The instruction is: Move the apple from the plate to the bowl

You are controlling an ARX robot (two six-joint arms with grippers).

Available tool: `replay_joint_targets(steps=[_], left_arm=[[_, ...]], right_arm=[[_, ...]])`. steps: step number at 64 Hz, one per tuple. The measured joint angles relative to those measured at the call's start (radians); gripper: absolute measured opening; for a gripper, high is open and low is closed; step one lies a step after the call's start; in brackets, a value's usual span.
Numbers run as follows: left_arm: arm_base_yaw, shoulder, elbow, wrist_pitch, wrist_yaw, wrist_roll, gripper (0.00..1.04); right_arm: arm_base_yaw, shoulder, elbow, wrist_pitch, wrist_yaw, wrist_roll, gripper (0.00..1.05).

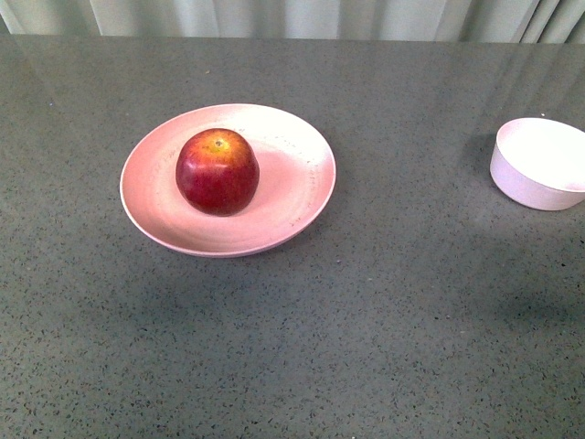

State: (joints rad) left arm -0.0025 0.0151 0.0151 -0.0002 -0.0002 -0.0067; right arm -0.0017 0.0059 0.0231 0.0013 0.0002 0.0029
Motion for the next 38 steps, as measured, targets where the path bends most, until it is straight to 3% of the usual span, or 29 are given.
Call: replay_joint_targets(steps=[38], left_arm=[[0.0, 0.0, 0.0, 0.0, 0.0, 0.0, 0.96]], right_arm=[[0.0, 0.0, 0.0, 0.0, 0.0, 0.0, 0.96]])
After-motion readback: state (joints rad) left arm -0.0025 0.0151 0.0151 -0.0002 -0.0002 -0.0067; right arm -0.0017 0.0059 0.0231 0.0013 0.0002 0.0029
